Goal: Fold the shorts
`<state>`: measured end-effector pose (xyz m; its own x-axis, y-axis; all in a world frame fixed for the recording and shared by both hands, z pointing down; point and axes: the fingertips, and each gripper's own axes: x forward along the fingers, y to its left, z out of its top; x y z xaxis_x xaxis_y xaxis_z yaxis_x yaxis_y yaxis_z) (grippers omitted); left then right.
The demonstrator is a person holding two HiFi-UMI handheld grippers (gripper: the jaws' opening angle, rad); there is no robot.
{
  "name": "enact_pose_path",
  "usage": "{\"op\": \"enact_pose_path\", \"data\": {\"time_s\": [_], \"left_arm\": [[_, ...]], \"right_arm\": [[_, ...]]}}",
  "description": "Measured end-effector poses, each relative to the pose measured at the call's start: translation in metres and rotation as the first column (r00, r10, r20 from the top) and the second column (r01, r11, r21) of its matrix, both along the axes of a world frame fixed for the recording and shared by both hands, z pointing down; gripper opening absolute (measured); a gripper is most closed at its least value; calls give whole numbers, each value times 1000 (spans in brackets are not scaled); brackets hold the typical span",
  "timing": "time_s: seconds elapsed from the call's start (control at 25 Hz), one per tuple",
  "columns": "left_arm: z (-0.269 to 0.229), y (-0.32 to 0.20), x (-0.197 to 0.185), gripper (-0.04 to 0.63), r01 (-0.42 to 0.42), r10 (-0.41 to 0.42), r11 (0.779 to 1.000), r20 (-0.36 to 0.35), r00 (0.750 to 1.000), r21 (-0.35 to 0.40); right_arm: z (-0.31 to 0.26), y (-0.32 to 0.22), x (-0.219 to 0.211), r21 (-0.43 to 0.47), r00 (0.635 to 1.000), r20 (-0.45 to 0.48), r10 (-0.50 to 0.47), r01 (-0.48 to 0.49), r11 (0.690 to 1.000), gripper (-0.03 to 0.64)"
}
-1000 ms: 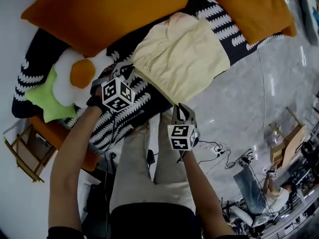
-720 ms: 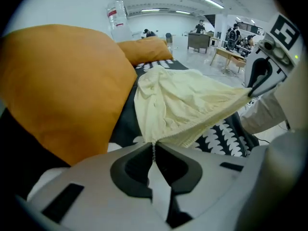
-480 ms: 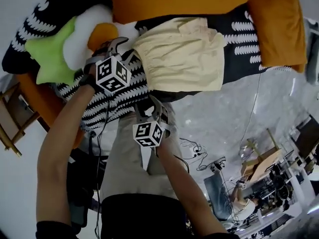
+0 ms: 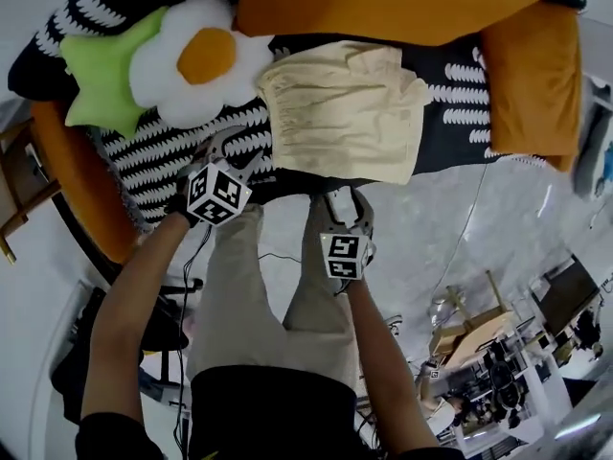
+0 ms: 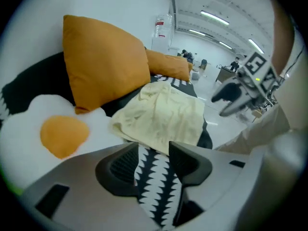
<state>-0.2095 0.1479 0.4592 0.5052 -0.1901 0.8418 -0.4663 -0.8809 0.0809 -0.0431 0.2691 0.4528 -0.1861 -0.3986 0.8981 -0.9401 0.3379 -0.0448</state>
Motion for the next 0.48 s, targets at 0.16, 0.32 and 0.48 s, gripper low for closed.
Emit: {"op": "enact_pose_path", "data": {"time_s": [0.16,0.32,0.48], "left_arm": [[26,60,16,207,-7,9,997,27,1000,-73],[58,109,35,206,34,-28,964,25,999,-264],[80,120,41,202,-46,75,974,126,989,-221]], "right_arm": [[25,16,119,-7,988,-133,-80,79,997,243],[55,30,187,-77,909,-218,-355,347,935,224],[89,44,212,-158,742,-261,-617,598,786,211]]}}
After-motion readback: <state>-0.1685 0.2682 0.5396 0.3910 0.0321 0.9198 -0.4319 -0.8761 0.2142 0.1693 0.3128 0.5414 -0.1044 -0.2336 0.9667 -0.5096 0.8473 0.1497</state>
